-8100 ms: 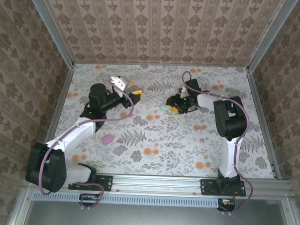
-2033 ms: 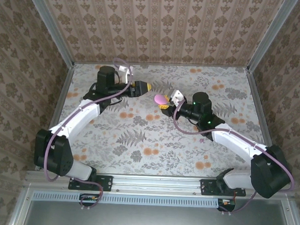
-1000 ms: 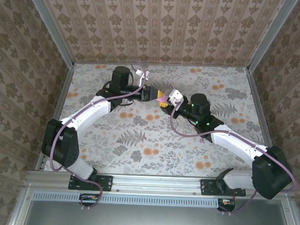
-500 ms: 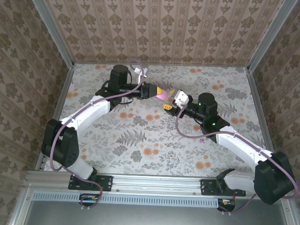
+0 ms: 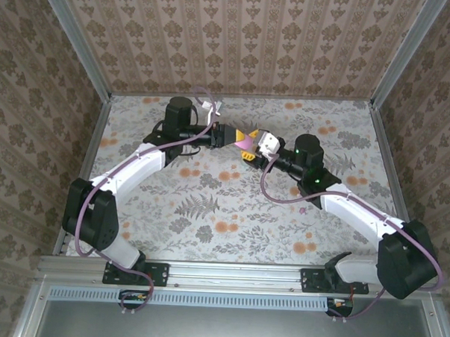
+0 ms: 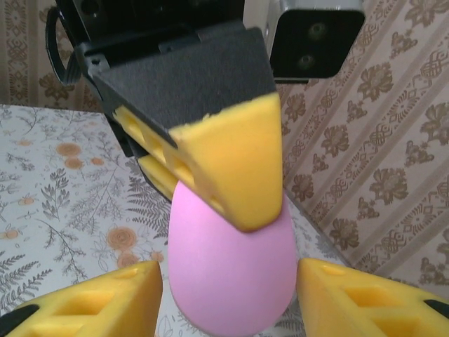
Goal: Insert wireless bluetooth earbuds into charging case
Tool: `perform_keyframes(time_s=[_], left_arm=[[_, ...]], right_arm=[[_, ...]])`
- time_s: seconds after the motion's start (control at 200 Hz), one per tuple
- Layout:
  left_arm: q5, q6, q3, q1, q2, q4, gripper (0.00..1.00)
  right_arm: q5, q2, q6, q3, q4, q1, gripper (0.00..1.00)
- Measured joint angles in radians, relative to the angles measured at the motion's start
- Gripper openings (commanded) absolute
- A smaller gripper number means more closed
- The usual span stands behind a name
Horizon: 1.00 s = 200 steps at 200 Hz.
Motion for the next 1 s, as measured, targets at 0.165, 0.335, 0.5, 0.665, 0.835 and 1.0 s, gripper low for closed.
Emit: perform_keyframes(time_s=[0.165, 0.335, 0.5, 0.665, 0.835, 1.0], left_arm=[[0.000, -0.003, 0.000, 0.001, 0.000, 0.000, 0.19], [0.000, -0.003, 0.000, 0.002, 0.000, 0.000, 0.19], [0.004, -0.003, 0.000, 0.001, 0.000, 0.008, 0.19], [0.007, -0.003, 0.000, 0.001, 0.000, 0.009, 0.19], [0.007, -0.002, 0.000, 0.001, 0.000, 0.012, 0.36], [-0.012, 0.034, -0.001, 0.001, -0.013, -0.005, 0.65]], right_arm=[[-0.008, 0.011, 0.002, 0.008, 0.005, 0.000, 0.49], [-0.014, 0.016, 0.002, 0.011, 0.005, 0.000, 0.49], [-0.014, 0.019, 0.002, 0.019, 0.003, 0.000, 0.51], [-0.014, 0.023, 0.001, 0.021, 0.002, 0.000, 0.48], [-0.014, 0.023, 0.002, 0.021, 0.001, -0.001, 0.38], [-0.051, 0.023, 0.053, 0.042, -0.055, -0.026, 0.34]])
